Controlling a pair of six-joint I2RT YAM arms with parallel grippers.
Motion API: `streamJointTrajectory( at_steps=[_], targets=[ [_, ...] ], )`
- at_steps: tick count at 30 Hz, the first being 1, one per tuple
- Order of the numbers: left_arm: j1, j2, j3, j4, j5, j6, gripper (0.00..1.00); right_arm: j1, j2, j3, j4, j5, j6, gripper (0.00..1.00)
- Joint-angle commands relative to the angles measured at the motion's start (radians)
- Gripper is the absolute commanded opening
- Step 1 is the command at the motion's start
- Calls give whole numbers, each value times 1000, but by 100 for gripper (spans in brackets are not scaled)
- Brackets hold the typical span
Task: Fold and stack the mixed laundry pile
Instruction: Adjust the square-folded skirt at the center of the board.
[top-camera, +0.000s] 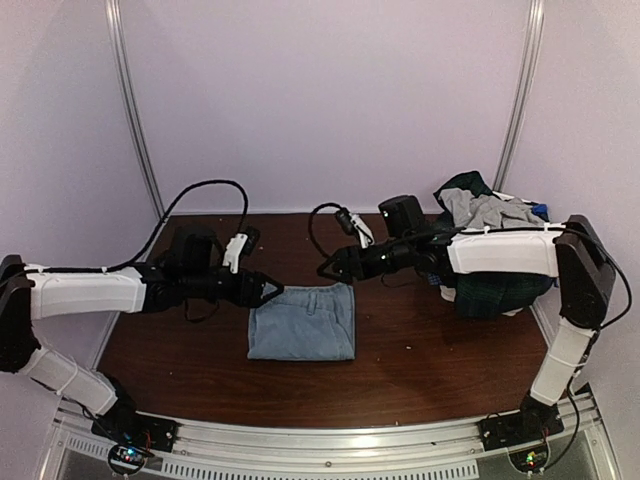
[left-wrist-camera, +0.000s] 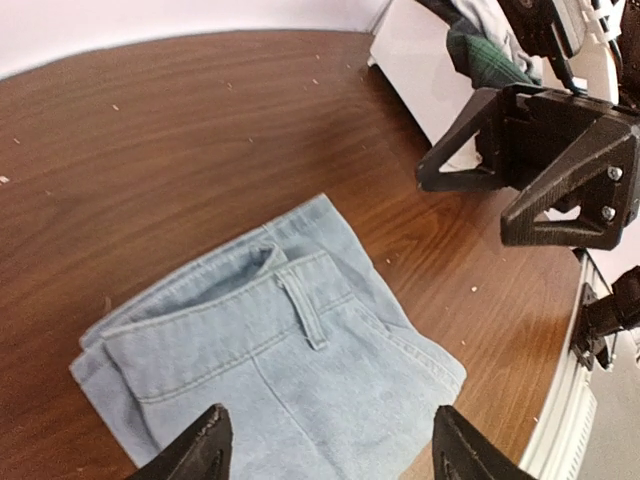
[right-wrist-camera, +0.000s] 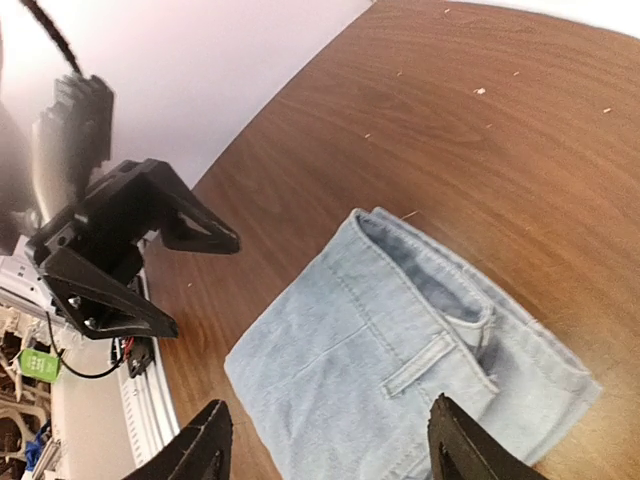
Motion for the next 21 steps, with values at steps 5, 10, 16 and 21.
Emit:
streamJointTrajectory(
  at_steps=[5, 10, 16, 21],
  targets=[
    [-23, 257, -64, 284, 112, -167, 67, 47, 175, -152, 291, -150, 196, 65],
    [3, 377, -27, 191, -5, -166, 66, 21, 274, -142, 202, -111, 121, 63],
    [60, 252, 26, -30, -158, -67, 69, 5, 116, -108, 60, -30, 18, 63],
    [-36, 141, 159, -291, -377, 65, 74, 1, -123, -81, -58, 113, -49, 68]
  ],
)
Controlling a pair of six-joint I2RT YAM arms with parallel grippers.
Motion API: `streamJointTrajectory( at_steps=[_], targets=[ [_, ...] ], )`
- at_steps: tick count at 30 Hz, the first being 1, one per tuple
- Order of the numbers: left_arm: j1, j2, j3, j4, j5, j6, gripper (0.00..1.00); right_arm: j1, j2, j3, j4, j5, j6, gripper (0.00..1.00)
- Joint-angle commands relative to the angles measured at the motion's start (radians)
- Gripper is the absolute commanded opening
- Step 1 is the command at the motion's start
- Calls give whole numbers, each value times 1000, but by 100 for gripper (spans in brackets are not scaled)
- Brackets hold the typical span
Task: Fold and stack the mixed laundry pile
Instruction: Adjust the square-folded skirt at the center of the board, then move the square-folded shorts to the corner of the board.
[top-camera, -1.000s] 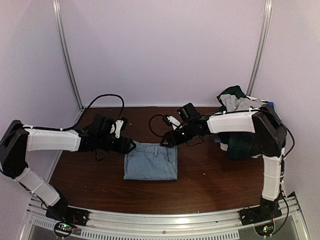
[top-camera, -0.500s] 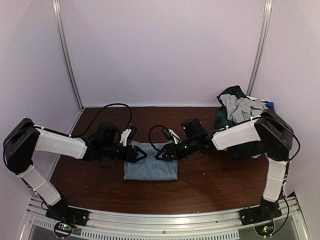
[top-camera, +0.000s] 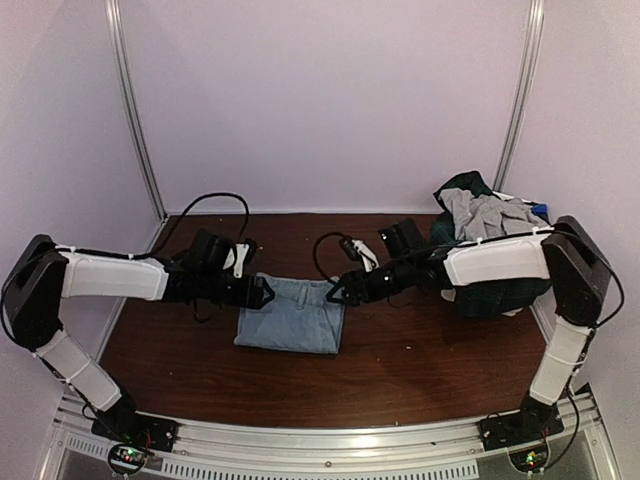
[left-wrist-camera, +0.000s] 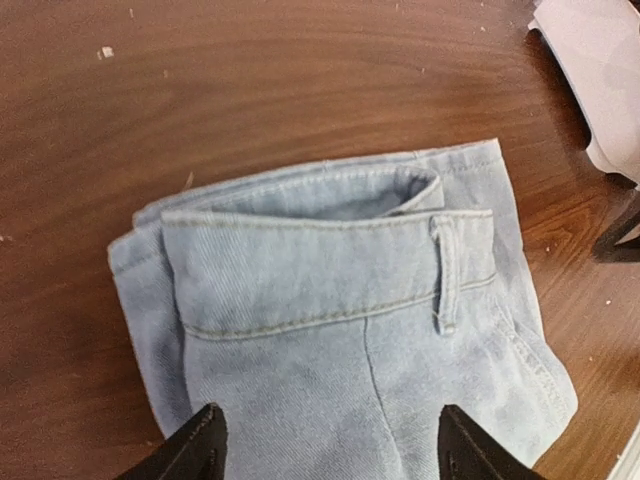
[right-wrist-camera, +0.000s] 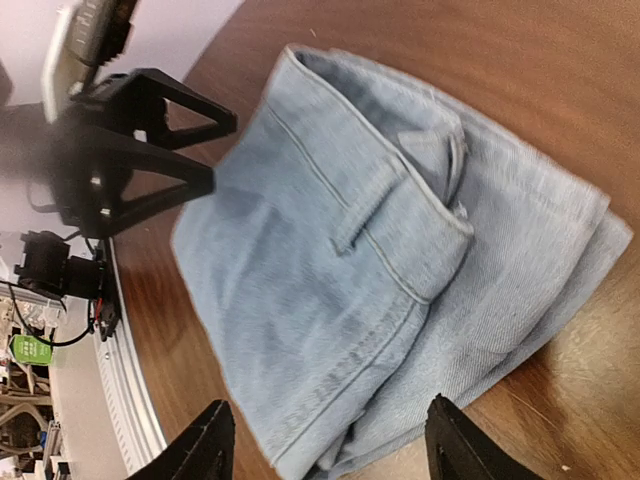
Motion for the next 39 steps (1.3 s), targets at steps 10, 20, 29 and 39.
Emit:
streamJointTrajectory(
  at_steps=[10, 20, 29, 39],
  targets=[
    [-256, 81, 294, -432, -380, 82, 75, -120, -562, -24, -183, 352, -154, 100],
    [-224, 376, 440, -448, -294, -20, 76, -253, -706, -107, -245, 392, -168, 100],
    [88, 491, 558, -515, -276, 82, 72, -286, -781, -162, -237, 437, -201, 100],
    [365, 636, 787, -603, -262, 272, 72, -353, -847, -176, -280, 418, -240, 100]
  ],
)
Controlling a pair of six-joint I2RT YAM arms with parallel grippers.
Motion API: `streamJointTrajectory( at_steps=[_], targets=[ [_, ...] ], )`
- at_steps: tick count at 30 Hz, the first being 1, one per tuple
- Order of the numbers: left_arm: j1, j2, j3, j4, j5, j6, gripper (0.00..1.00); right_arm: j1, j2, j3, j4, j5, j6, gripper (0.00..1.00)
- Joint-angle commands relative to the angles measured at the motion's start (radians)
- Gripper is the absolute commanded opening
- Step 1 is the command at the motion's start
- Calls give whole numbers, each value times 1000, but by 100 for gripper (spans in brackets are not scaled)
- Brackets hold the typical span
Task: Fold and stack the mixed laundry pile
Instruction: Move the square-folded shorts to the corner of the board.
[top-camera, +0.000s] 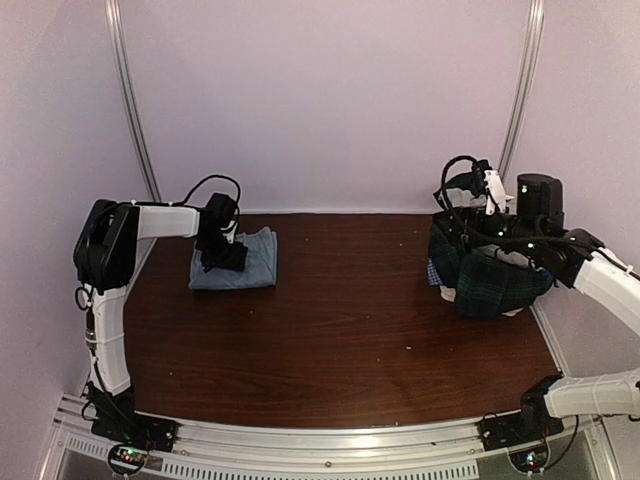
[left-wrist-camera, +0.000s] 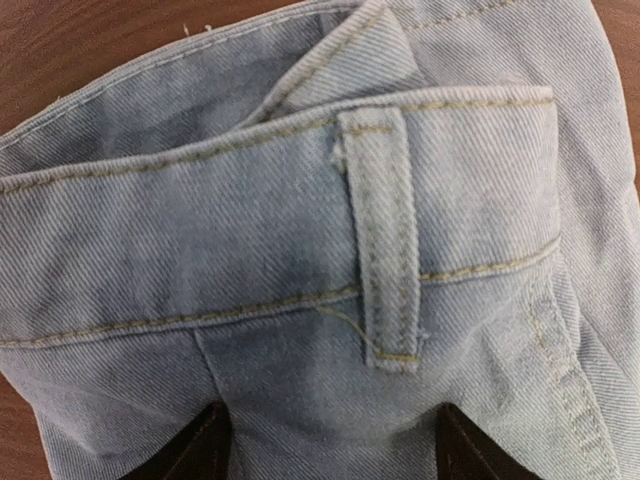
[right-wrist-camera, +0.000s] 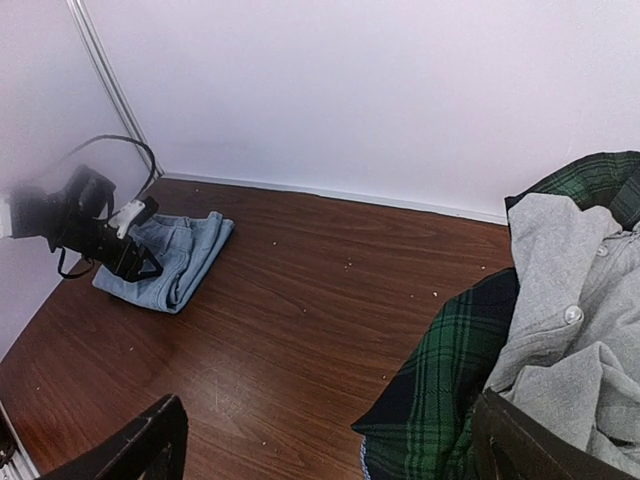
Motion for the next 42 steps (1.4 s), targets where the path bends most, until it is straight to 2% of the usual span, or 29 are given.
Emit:
streamJointTrajectory(
  at_steps=[1, 6, 11, 15, 22, 25, 29, 32, 34, 38, 42],
  targets=[
    [116, 92, 93, -93, 9, 112, 72, -38, -37, -18, -27, -4, -28, 100],
    [176, 186, 260, -142, 35, 227, 72, -63, -38, -22, -26, -29, -39, 100],
    [207, 316, 487, -269, -26, 361, 72, -93, -20, -12, -33, -68, -49, 100],
    [236, 331, 520, -276, -61, 436, 72, -114, -10, -3, -32, -103, -44, 100],
    [251, 290, 549, -266, -51, 422, 72, -137, 23, 35, -40, -116, -37, 100],
    [251, 202, 563, -248, -47, 395, 75, -146, 65, 106, -123, -33, -69, 100],
    [244, 51, 591, -233, 25, 375, 78, -184, 123, 201, -218, 53, -92, 100],
    [229, -39, 581, -233, 68, 342, 81, -248, 174, 241, -252, 82, -91, 100],
    [207, -92, 538, -227, 87, 333, 85, -284, 222, 271, -287, 111, -87, 100],
    [126, -175, 406, -205, 55, 333, 88, -322, 307, 298, -309, 121, -73, 100],
    [55, -249, 251, -143, 22, 289, 88, -331, 379, 304, -329, 226, -69, 100]
  ],
)
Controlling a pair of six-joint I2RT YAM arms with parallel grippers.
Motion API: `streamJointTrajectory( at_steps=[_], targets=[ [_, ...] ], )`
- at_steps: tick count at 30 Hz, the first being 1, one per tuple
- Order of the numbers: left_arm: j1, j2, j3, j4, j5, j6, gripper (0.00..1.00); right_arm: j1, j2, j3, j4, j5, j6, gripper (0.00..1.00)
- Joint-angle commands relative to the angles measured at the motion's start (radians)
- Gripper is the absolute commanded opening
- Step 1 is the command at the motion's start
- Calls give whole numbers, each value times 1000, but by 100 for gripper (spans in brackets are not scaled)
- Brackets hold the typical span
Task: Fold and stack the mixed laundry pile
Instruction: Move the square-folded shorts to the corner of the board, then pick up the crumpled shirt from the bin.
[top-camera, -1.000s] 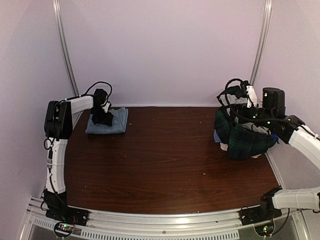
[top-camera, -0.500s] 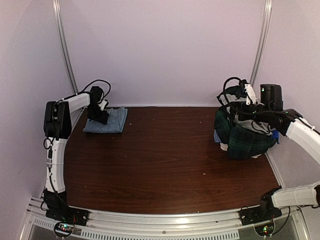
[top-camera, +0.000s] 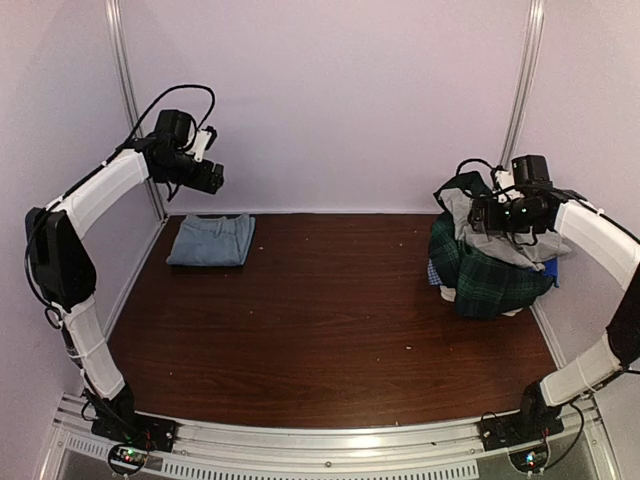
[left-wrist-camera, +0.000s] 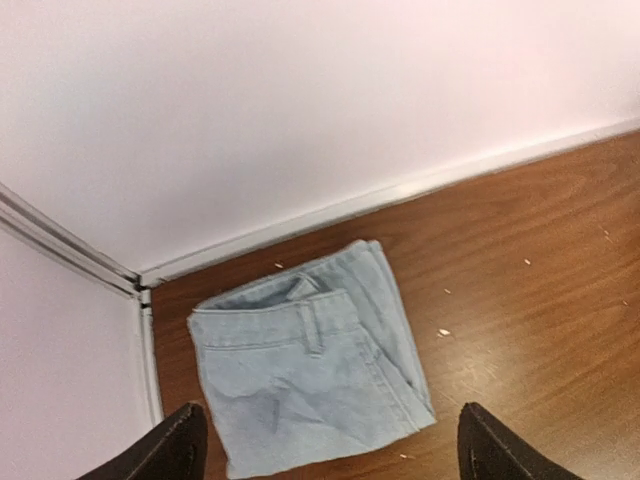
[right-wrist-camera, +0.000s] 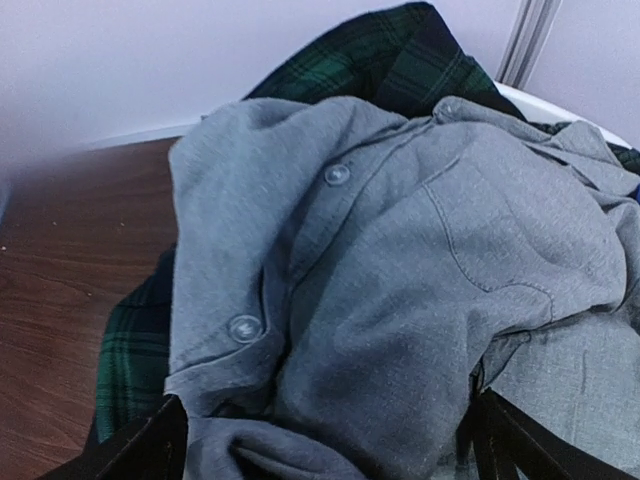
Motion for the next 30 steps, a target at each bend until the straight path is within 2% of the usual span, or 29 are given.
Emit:
streamJointTrajectory(
  at_steps=[1, 3, 5, 11, 12, 17, 23, 30],
  targets=[
    [-75, -16, -183, 59, -4, -56, 88, -21, 65, 18, -55, 116, 8, 100],
    [-92, -55, -243, 99, 18, -70, 88, -40, 104, 19, -53, 116, 7, 99],
    [-97, -76, -283, 127, 37, -87, 88, -58, 139, 30, -53, 116, 1, 90],
    [-97, -135, -332, 150, 50, -107, 88, -103, 117, 126, -16, 12, 5, 8],
    [-97, -146, -340, 156, 49, -111, 88, -103, 104, 153, -8, -20, 7, 0],
    [-97, -215, -392, 195, 71, -149, 88, -64, 73, 319, 4, -270, 48, 0],
    [-97, -293, -444, 222, 74, -162, 89, 205, 116, 587, -36, -353, 36, 0],
    [-93, -363, -463, 221, 43, -193, 90, 559, 278, 934, -85, -411, 5, 0]
  ],
)
